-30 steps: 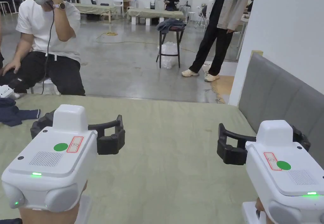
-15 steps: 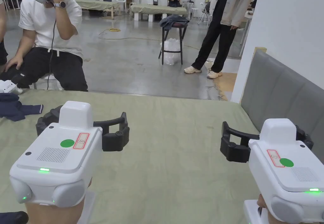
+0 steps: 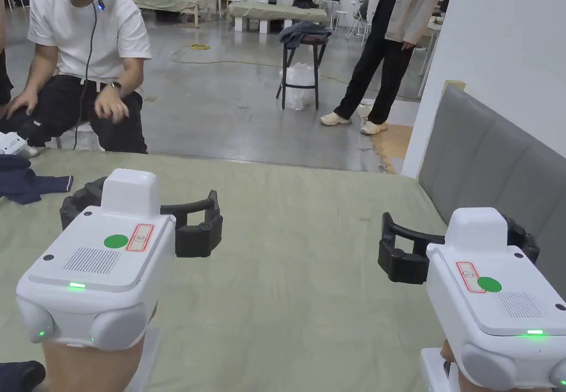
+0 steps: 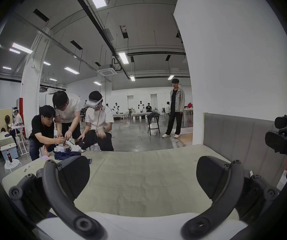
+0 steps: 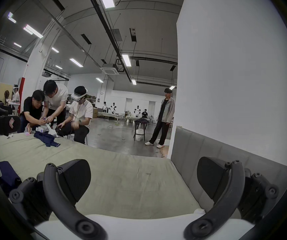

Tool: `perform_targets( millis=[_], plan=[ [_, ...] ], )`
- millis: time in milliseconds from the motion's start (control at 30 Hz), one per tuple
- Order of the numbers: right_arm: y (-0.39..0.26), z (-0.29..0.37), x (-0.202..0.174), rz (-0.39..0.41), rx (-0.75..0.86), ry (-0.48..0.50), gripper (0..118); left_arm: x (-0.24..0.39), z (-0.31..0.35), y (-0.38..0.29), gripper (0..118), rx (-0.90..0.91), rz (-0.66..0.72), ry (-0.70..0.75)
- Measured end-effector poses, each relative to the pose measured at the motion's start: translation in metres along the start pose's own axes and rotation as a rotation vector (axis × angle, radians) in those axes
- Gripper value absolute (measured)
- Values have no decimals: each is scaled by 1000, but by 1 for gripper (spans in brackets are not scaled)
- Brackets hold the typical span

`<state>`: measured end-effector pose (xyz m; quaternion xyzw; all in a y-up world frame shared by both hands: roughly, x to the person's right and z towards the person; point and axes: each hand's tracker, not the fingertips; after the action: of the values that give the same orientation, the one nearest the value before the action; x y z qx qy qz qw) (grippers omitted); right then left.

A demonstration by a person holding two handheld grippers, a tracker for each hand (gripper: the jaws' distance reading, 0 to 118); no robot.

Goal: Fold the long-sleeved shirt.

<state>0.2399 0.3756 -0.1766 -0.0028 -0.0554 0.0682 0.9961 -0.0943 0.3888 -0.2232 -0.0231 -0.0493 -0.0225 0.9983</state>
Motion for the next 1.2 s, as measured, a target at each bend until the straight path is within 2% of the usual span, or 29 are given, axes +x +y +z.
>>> perform_targets(
  millis=[467, 567, 800, 967, 1200],
  plan=[
    [-7, -1, 0, -2, -21, -3, 118, 3, -4, 8, 109, -41, 50, -9],
    [-6, -1, 0, 3, -17, -6, 118, 10, -6, 13, 107, -30, 9, 85],
    [-8, 0, 2, 14, -18, -11, 118, 5, -7, 19, 108, -49, 91, 26],
    [-9, -1, 3, 21, -20, -16, 118, 12, -4, 18, 108, -44, -11, 121],
    [-8, -1, 1, 25, -13, -16, 118, 0, -5, 22, 109, -77, 56, 48]
  ],
)
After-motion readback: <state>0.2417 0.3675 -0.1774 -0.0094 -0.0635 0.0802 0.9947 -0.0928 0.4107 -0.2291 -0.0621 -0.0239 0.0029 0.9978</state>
